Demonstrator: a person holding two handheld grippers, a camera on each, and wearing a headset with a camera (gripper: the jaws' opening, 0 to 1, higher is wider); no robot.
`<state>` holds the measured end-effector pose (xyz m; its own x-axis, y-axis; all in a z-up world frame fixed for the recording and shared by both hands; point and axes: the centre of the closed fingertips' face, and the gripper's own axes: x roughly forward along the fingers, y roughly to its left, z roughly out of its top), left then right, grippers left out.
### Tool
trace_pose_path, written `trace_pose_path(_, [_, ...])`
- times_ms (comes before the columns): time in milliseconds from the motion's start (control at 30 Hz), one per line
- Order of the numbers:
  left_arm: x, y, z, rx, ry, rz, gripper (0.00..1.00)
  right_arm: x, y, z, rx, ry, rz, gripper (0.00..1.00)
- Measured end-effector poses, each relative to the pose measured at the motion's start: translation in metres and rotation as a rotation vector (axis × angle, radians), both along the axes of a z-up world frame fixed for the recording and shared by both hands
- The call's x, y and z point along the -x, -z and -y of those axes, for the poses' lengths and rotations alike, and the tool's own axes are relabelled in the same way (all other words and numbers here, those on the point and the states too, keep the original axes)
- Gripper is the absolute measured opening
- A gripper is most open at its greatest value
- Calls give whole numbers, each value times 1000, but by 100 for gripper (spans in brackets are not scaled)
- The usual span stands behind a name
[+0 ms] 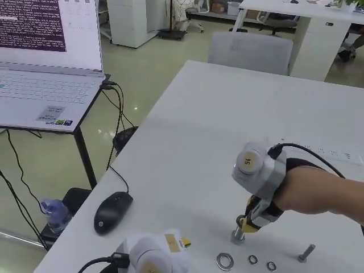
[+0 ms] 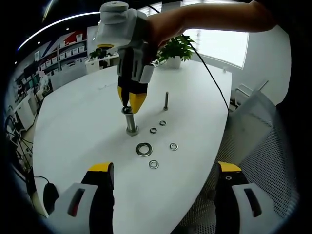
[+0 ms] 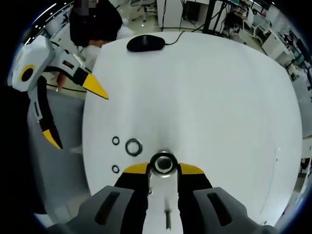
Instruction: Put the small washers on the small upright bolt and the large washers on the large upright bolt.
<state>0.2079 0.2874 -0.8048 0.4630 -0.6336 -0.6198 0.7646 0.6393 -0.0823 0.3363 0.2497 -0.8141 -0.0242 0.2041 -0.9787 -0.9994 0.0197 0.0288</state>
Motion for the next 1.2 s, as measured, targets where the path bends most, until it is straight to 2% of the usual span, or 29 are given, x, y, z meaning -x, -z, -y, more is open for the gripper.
trace_pose_path(400, [0,1,-2,-5,-3,-3,85,0,10,1,32,-23,18,22])
trace_pose_path(567, [1,2,-2,-9,0,-4,84,1,15,3,37,-14,5,22])
trace_pose_path(733, [0,2,-3,-12,-3,-5,84,0,23,4,50,-21,13,22])
trace_pose_path(1200, [1,2,-5,-13,-14,-5,83,-1,35,6,46,-10,10,22])
